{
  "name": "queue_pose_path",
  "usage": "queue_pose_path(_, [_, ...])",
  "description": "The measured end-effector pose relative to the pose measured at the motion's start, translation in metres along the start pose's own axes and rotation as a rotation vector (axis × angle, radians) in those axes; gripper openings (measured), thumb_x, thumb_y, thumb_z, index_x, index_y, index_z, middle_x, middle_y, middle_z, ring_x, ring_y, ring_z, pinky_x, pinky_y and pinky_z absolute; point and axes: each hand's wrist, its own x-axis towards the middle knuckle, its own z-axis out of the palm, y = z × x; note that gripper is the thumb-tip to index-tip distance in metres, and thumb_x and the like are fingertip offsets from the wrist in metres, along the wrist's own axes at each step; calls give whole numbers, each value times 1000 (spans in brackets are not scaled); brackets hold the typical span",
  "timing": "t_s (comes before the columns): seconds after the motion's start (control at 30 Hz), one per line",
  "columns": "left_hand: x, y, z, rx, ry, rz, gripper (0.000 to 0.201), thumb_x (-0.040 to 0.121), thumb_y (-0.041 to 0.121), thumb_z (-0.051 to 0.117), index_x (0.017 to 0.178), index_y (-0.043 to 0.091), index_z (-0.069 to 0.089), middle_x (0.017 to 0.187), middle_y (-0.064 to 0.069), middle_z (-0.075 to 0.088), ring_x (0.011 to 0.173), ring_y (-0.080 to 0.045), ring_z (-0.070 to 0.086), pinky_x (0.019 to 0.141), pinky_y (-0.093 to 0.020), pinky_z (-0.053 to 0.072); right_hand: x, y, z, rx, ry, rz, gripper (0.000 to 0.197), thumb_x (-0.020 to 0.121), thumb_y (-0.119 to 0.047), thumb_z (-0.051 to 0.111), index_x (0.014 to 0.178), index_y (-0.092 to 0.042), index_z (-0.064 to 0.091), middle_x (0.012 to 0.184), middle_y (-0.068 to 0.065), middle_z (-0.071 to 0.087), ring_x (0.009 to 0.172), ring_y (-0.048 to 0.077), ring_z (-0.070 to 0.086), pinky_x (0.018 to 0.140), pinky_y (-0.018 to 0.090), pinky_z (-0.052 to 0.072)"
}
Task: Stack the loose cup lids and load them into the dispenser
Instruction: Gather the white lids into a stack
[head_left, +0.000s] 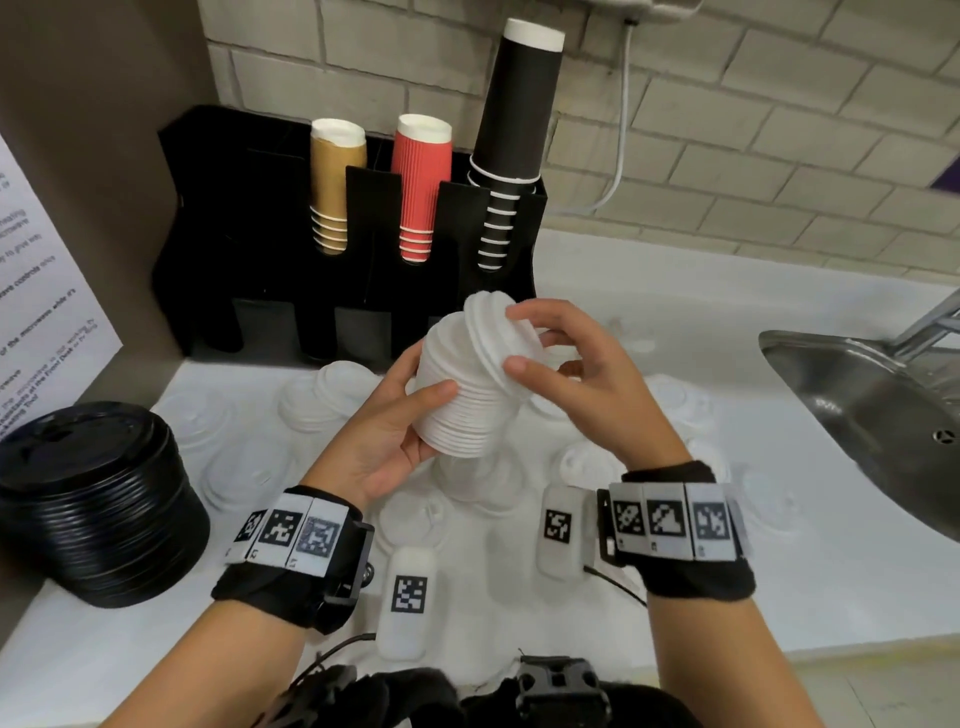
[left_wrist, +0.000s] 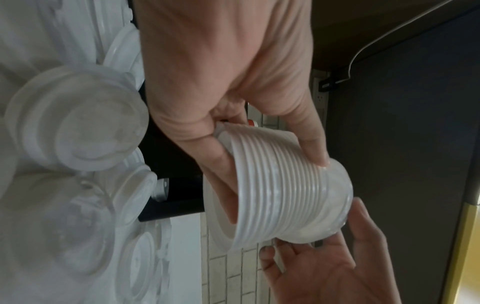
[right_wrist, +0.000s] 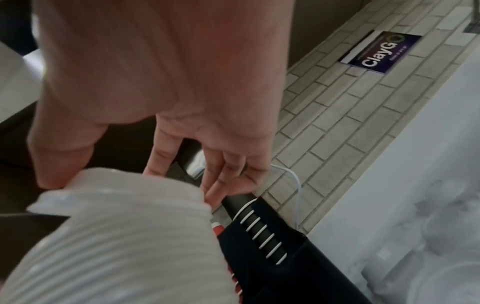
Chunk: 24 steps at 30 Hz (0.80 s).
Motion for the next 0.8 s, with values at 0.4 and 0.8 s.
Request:
queue_pose_path(0.4, [-5,-6,8,129,-64,-35,100,43,44,96,134,39,54,124,0,67,113,-21,65,77,-31,58,-5,-3,1,-151,-31,-53,20,87,-22,70,105,-30,70,115,-12,63,110,0,53,80,6,35])
queue_pose_path(0.8, [-4,-6,11,-1,2,-1,111,40,45,97,139,30,48,128,2,66,116,-19,64,83,-38,60,-21,10,-30,-216,87,75,11,93,-29,62,103,-32,61,113,-11,61,102,5,58,75,13,43])
